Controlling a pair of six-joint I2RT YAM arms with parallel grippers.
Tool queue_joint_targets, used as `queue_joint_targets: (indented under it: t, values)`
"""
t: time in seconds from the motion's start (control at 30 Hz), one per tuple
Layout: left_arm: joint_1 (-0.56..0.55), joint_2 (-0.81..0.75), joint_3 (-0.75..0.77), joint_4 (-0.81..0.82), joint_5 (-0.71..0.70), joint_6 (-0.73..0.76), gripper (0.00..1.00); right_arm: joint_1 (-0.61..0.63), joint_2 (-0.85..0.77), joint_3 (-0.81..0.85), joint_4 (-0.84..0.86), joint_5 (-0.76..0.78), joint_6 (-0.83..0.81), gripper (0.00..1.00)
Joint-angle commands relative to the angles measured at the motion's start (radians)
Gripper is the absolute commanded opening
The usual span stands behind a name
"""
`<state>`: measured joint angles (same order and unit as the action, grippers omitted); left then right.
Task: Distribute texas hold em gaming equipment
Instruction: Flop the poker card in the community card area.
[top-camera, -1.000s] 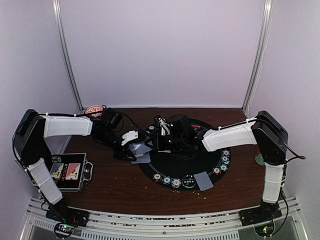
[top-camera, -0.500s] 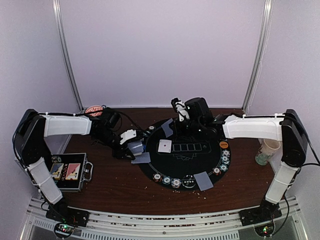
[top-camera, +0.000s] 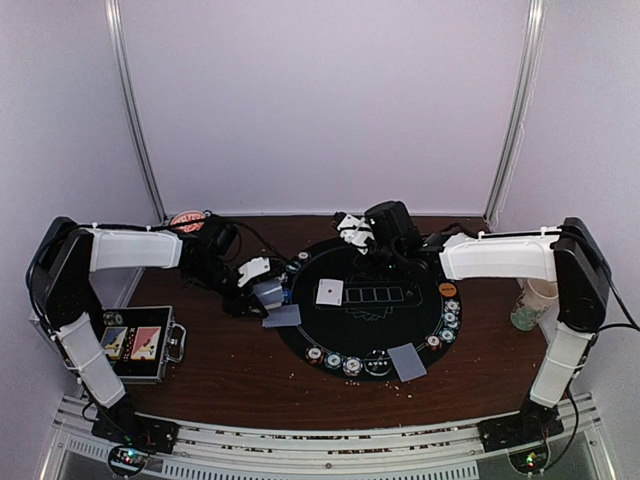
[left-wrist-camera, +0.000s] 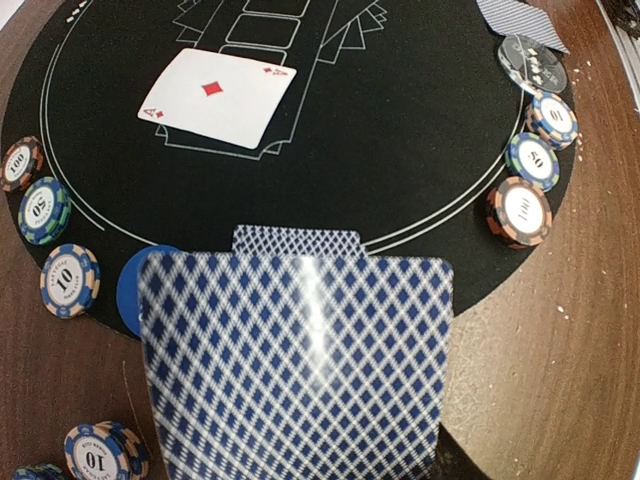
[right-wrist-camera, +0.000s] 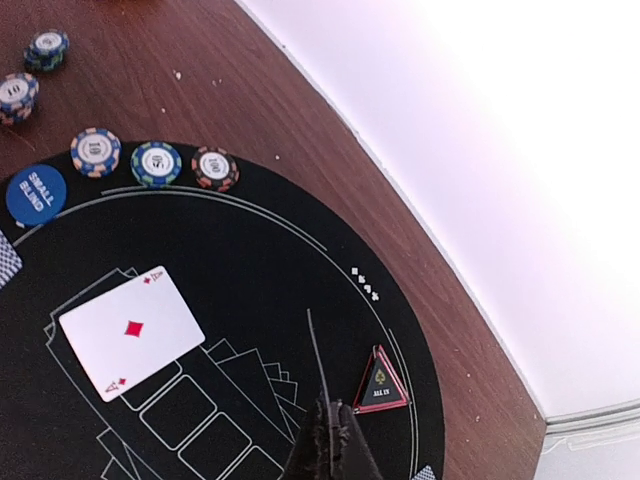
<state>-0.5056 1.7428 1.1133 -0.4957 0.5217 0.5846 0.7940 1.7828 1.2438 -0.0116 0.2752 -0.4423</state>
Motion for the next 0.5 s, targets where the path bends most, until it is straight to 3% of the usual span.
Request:
queue_joint_targets:
  t: [0.0,0.3,0.47]
  values:
    - [0.009,0.015,0.032,0.023,0.028,-0.004,0.48,0.007,0.074,-0.019,0.107,0.039,-0.188,0.00]
    - [0.010,0.007,0.029,0.023,0.038,-0.006,0.48,0.022,0.255,0.075,0.097,0.041,-0.265,0.00]
    - [0.011,0.001,0.028,0.023,0.043,-0.006,0.48,0.032,0.274,0.051,0.120,0.029,-0.275,0.00]
